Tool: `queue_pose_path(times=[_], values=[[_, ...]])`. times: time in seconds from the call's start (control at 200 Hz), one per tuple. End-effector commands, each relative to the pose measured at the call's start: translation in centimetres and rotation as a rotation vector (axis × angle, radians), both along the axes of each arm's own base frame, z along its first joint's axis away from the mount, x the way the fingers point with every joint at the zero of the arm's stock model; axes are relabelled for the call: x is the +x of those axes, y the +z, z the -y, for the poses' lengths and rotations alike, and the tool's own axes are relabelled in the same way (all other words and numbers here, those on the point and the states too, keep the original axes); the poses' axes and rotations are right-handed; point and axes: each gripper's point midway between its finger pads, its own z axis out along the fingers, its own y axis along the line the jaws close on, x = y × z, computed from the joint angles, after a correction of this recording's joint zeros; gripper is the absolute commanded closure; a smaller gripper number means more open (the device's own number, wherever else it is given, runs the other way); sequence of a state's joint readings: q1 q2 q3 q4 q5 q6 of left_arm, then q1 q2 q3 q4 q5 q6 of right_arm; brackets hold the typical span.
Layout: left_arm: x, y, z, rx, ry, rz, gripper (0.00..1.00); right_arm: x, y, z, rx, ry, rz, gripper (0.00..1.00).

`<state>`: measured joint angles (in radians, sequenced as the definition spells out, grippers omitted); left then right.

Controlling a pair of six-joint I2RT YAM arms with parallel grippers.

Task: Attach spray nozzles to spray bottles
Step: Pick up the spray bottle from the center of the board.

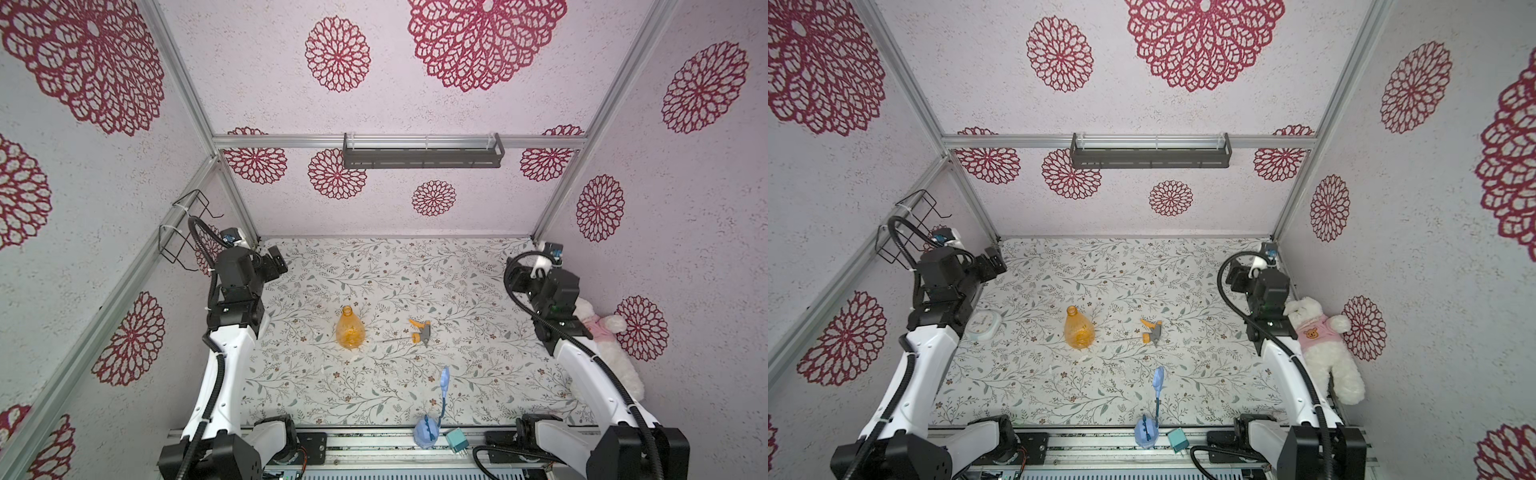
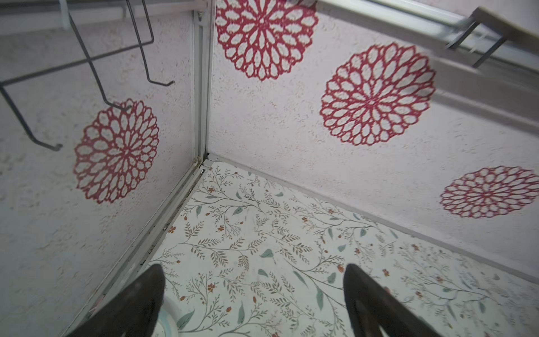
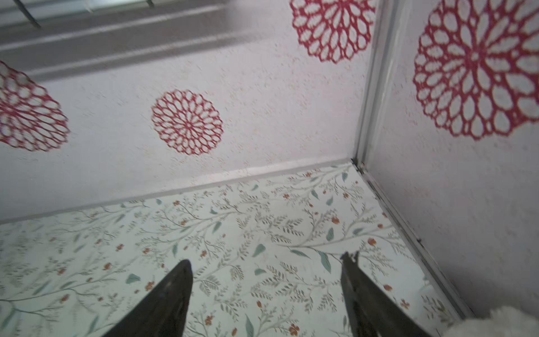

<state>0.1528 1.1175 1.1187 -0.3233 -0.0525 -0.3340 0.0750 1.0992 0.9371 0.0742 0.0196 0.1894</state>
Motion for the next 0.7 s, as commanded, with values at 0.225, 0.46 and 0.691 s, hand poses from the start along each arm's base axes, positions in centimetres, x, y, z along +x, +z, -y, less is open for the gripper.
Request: queue_pose_path(times=[0.225,0.46,0.691], values=[[-4.7,-4.4,2.4,-0.2,-0.112,-0.225,0.03,-8.6,0.3,-26.0,-0.159,0.631,-0.436,0.38],[-5.3,-5.8,2.3,-0.188,-0.115,-0.266,0.03,-11.9,-1.4,-36.7,-0.314,0.795,-0.546,0.4],[-5.5,-6.3,2.3,-0.175,-0.123,-0.282,0.03,-10.6,-5.2,-41.0,-0.433,0.771,-0.621,0.4]])
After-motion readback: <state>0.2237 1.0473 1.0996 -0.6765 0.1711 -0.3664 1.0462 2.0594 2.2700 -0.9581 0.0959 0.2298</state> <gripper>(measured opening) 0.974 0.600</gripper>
